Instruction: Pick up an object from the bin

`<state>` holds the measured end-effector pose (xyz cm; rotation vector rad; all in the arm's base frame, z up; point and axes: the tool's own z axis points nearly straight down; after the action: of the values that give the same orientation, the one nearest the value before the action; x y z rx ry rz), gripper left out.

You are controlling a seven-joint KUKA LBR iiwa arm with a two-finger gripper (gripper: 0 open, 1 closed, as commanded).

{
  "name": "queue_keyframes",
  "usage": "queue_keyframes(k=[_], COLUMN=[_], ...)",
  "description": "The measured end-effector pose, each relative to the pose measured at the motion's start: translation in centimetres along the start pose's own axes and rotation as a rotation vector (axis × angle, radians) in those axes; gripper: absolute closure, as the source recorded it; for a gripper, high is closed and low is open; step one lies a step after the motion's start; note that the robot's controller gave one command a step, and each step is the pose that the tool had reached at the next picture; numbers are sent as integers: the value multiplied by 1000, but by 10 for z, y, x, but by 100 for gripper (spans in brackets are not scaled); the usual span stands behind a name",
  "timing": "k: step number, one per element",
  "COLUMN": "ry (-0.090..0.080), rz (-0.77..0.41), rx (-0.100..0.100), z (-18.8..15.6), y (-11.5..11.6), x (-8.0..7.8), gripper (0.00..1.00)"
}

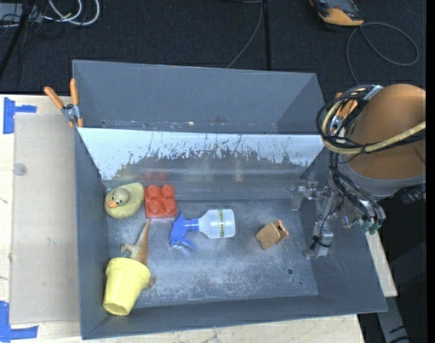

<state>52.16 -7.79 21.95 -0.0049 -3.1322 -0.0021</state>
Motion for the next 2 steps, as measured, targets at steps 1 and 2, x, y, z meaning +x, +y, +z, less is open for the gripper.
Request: queue_keyframes(k=[1,2], ry=[-8,-13], rz=[-2,-41], rx=[1,3], z=[-4,30], y=[0,17], x=[-2,-20], gripper=[0,0])
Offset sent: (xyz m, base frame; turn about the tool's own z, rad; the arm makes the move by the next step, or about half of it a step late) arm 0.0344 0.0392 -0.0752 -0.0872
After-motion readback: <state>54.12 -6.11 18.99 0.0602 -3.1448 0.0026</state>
